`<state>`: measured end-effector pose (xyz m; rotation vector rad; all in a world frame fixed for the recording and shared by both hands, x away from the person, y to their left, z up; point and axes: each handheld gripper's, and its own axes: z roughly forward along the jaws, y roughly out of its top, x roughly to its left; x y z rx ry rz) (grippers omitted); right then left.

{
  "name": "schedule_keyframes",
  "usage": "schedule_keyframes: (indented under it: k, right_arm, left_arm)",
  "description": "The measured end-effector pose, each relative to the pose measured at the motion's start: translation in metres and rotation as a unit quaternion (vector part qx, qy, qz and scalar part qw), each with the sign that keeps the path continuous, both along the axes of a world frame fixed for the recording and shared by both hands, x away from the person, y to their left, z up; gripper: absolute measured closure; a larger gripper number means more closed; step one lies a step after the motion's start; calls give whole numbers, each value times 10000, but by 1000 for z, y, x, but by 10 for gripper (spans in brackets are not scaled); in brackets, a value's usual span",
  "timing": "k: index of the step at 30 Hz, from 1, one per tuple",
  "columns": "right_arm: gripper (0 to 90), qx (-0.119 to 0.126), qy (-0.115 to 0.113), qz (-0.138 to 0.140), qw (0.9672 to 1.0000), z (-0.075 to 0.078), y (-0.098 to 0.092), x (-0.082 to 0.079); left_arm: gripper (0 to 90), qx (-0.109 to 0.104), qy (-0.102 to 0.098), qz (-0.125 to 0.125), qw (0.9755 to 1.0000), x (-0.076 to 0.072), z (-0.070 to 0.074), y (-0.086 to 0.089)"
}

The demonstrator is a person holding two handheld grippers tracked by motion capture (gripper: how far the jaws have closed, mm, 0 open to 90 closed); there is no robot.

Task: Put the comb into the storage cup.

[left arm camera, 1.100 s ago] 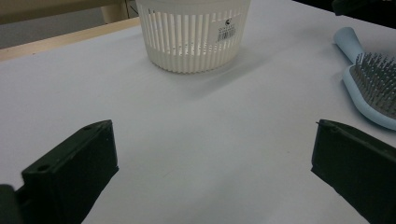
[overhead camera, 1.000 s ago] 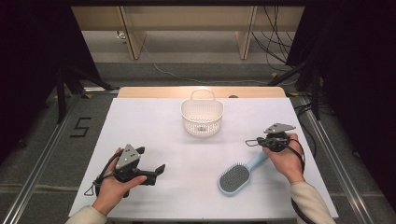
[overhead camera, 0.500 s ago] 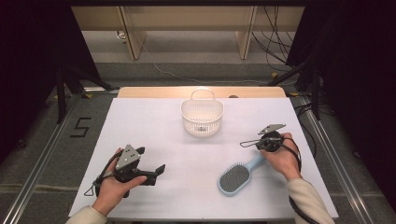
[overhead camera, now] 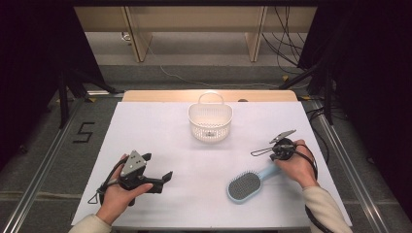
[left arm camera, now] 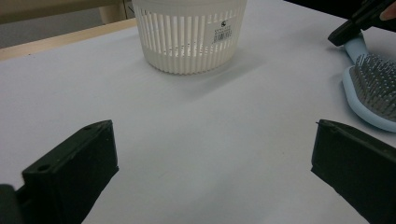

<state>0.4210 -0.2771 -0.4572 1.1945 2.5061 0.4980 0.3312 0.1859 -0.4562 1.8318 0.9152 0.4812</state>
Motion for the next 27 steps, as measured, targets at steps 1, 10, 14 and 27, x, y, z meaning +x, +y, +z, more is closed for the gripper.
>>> schedule_keyframes:
  k: [1, 10, 14, 27]
  right_arm:
    - [900, 0, 31, -2, 10000, 0, -2, -2]
    - [900, -58, 450, 100, 9989, 0, -19, -29]
    - [900, -101, 594, 181, 9980, 2, -23, -42]
    - [900, -360, 1172, 568, 9908, 6, -23, -73]
  left_arm:
    - [0, 0, 3, -1, 10000, 0, 0, 0]
    - [0, 28, 10, -7, 10000, 1, 0, -1]
    - [0, 33, 5, -22, 10000, 1, 0, -1]
    - [0, -7, 12, -37, 10000, 1, 0, -2]
